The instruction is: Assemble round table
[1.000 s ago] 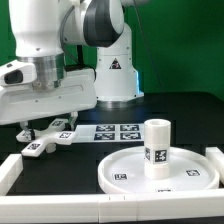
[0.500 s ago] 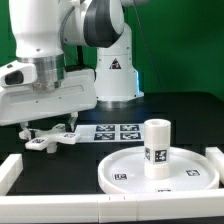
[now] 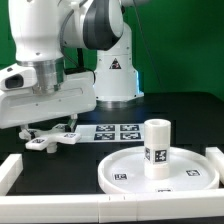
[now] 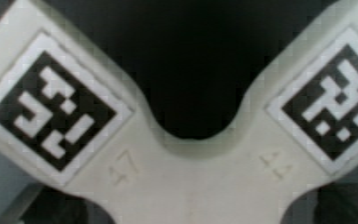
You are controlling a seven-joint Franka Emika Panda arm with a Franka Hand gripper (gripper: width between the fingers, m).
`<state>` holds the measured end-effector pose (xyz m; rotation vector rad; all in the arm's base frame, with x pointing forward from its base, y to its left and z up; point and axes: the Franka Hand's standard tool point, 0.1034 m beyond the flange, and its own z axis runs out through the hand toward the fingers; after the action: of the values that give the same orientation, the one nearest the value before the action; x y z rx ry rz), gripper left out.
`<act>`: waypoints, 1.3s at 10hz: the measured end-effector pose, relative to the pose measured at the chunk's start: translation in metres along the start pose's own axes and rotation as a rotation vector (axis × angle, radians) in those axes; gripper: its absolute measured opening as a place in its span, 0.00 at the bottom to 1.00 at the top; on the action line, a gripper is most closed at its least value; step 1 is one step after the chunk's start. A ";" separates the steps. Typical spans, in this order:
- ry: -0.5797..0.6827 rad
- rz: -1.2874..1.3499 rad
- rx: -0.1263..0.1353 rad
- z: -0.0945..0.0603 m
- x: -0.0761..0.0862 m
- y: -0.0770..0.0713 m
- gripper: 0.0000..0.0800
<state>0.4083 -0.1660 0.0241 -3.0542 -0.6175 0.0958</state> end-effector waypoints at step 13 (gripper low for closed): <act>0.029 0.139 0.036 -0.075 0.120 -0.105 0.56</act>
Offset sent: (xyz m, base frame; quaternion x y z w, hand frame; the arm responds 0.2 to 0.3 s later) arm 0.0026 0.0069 0.0117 -0.0080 0.0108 -0.0044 0.9999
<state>0.4825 -0.0237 0.0965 -3.0547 -0.3975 0.0635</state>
